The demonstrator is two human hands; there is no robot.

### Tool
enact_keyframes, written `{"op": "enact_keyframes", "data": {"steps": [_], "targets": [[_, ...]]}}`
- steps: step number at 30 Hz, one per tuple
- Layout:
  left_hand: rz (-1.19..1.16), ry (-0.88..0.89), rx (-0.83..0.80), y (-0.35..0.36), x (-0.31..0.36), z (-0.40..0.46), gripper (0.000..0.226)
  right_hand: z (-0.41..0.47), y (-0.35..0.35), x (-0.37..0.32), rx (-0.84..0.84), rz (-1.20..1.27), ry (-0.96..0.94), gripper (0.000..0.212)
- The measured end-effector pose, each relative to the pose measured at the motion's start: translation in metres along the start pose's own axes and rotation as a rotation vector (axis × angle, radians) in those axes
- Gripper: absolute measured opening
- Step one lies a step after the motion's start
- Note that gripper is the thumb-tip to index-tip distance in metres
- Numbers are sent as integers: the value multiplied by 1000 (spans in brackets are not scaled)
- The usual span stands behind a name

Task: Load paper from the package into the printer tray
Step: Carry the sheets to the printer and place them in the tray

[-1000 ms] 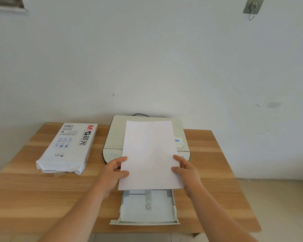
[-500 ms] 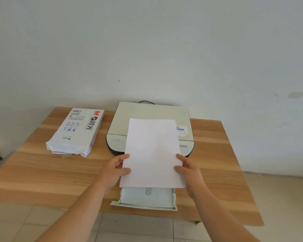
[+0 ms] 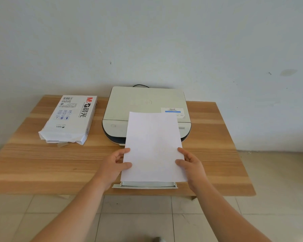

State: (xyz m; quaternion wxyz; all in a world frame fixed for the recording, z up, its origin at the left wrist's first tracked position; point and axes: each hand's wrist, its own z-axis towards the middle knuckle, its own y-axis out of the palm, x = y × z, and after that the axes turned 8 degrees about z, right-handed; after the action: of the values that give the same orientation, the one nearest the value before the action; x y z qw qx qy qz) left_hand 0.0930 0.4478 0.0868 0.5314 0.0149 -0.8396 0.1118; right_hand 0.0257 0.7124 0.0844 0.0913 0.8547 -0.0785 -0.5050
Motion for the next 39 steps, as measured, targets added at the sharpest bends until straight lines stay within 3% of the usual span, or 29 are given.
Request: {"op": "enact_keyframes", "data": {"steps": [19,39], "targets": [[16,-214,-53,10,-110,-44,50,-39,-30,109,125,-7,241,44],[38,-361,-83,12,-126,-44,51,-32,-38,130,144,-35,354,43]]}}
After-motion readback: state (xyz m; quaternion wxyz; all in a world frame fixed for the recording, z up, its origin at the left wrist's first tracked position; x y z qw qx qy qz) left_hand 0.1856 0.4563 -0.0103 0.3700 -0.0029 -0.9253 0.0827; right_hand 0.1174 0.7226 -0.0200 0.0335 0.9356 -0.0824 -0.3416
